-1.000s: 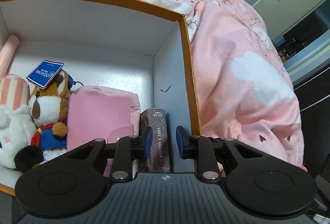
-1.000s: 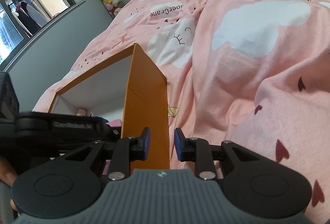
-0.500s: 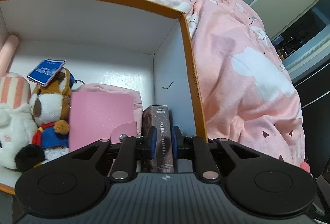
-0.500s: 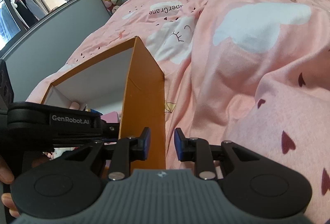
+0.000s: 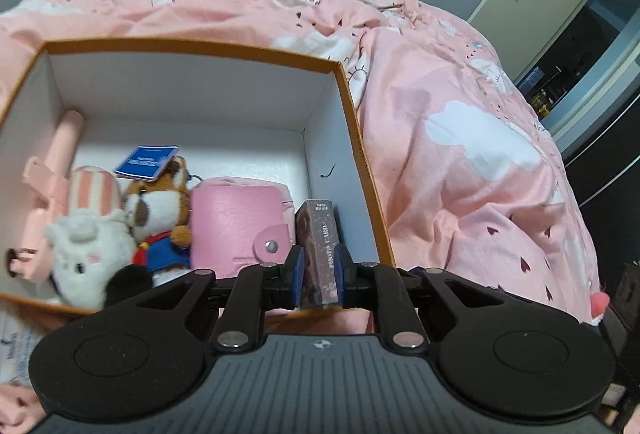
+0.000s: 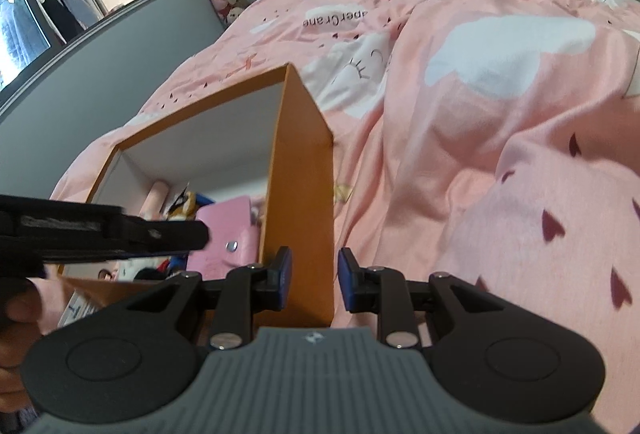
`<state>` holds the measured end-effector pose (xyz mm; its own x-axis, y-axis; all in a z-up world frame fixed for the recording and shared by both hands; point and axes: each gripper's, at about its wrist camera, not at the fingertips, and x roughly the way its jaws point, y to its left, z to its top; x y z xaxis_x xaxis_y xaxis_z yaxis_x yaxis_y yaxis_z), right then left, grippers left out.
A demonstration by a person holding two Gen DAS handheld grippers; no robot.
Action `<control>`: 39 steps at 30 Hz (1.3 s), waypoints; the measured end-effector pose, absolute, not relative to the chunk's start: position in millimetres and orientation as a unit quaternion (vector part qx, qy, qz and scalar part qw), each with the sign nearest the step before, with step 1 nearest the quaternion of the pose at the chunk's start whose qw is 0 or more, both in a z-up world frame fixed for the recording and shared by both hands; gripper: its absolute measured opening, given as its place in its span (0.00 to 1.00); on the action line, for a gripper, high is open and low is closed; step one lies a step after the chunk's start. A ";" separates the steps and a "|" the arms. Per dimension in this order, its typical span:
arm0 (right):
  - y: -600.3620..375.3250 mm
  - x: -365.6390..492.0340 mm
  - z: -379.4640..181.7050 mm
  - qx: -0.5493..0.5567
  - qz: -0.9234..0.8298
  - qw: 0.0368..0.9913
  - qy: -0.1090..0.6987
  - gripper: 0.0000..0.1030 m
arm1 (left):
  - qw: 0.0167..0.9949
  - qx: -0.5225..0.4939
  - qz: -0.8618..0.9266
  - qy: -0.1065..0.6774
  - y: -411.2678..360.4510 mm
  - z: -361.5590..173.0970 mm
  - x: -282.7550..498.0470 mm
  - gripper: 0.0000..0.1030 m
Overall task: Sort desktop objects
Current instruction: 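Open the left tool and withdraw it from the box, then move both tools toward the item pile beside the box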
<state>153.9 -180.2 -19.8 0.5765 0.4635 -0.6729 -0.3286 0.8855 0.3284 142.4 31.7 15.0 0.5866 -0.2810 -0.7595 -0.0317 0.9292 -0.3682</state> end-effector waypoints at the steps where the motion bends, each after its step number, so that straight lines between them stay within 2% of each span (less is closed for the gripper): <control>1: -179.6 151.9 -20.5 0.081 0.222 0.884 0.404 0.27 | 0.875 -0.170 -0.072 0.448 31.7 17.9 138.3 0.16; 10: -181.3 128.8 -20.9 0.070 0.222 0.876 0.424 0.29 | 0.881 -0.117 -0.064 0.453 36.9 28.4 103.3 0.17; 13: -179.7 120.3 -19.9 0.065 0.231 0.871 0.429 0.36 | 0.879 -0.109 -0.057 0.460 41.8 26.6 92.3 0.17; 27: -135.4 101.2 -40.4 0.024 0.336 0.811 0.479 0.37 | 0.850 -0.092 -0.019 0.519 63.2 1.0 64.3 0.17; 31: -119.5 100.2 -49.9 0.010 0.365 0.788 0.496 0.41 | 0.839 -0.084 -0.004 0.538 68.5 -7.1 60.8 0.21; 39: -107.6 102.5 -67.7 0.001 0.375 0.765 0.523 0.41 | 0.833 -0.096 0.016 0.545 89.6 -7.4 51.1 0.27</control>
<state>102.5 -107.6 -67.7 0.1718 0.5755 -0.7996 -0.5731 0.7186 0.3940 51.1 89.6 -7.4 0.4052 -0.0773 -0.9110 -0.1320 0.9810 -0.1420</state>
